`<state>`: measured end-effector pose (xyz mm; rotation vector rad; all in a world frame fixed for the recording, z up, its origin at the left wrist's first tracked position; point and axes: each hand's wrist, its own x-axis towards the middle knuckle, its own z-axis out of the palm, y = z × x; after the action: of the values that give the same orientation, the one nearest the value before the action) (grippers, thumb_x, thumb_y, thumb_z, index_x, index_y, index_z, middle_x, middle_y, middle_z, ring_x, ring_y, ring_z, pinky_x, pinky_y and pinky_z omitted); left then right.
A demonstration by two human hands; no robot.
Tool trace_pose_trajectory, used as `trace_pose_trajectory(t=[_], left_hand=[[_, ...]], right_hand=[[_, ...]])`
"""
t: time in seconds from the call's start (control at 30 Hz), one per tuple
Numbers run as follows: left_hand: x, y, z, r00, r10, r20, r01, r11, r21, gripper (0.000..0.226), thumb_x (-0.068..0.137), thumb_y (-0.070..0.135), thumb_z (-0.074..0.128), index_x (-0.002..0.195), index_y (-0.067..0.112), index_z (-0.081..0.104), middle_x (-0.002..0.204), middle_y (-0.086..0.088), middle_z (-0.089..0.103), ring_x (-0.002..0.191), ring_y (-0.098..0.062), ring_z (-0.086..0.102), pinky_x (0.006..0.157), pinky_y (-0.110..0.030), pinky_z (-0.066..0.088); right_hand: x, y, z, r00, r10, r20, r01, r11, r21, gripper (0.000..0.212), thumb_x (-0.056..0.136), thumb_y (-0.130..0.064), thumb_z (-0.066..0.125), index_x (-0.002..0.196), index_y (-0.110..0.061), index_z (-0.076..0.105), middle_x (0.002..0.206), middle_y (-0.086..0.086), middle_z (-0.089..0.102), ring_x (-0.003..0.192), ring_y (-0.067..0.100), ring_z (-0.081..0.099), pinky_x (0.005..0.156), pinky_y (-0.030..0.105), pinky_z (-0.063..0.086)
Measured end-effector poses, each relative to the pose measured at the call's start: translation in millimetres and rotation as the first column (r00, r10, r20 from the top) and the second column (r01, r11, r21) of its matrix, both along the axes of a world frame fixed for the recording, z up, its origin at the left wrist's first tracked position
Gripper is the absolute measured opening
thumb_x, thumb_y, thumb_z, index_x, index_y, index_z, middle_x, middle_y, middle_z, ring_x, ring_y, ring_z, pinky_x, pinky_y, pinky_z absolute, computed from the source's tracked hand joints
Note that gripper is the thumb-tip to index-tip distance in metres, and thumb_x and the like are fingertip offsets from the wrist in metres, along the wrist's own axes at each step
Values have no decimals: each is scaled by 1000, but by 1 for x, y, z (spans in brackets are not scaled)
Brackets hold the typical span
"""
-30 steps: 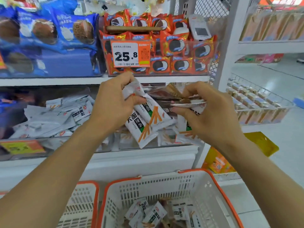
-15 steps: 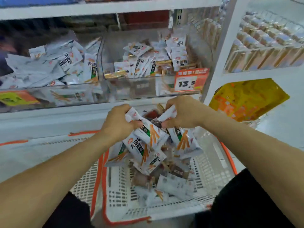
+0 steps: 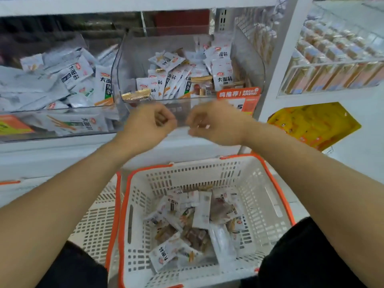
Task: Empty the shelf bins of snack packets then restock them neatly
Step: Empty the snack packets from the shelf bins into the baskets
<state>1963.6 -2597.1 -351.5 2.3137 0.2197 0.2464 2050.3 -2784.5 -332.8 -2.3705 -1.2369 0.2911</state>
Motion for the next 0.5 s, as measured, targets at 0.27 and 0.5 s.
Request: trace_pose_trajectory(t=[0.27, 0.5], left_hand=[[69, 33, 53, 991, -48, 126, 18, 973, 232, 25, 91, 34, 71, 109, 21, 62, 107, 5, 57, 93, -12, 54, 79, -27, 46], [155, 64, 32, 980, -2, -199, 100, 868, 487, 86, 87, 45, 72, 156, 26, 23, 162, -10, 20, 149, -34, 16, 121, -52, 20]], right_hand=[[88, 3, 48, 970, -232, 72, 225, 969, 99, 39, 91, -38, 73, 123, -18, 62, 123, 3, 59, 108, 18, 58, 87, 25, 44], [183, 49, 40, 931, -186, 313, 303, 873, -383, 101, 78, -60, 77, 157, -37, 18, 165, 12, 11, 149, 42, 14, 116, 57, 27]])
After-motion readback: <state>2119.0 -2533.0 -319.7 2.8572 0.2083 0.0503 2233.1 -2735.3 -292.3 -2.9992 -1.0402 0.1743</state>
